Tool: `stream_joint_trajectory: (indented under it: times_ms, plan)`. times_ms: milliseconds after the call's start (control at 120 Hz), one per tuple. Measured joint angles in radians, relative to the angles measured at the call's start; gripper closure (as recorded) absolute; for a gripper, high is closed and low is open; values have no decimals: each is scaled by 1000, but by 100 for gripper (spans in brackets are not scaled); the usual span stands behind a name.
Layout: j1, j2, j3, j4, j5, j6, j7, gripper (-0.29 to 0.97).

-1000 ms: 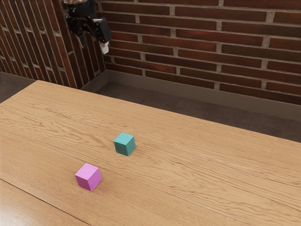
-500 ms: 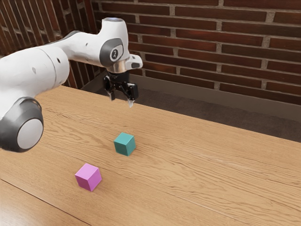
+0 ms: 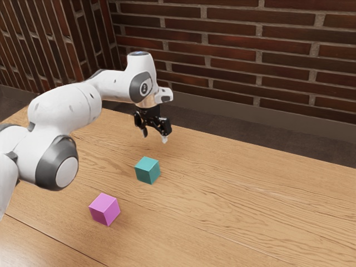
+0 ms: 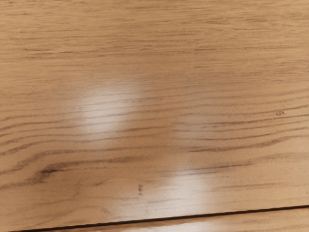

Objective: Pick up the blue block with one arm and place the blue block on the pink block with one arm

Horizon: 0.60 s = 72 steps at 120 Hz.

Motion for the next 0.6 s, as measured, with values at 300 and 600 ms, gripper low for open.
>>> stream_joint_trajectory:
  times_ms: [300, 600]
  plan:
    - [4, -1, -28, -63, -7, 12, 34, 0]
    - [-37, -208, -32, -440, 0, 161, 60, 0]
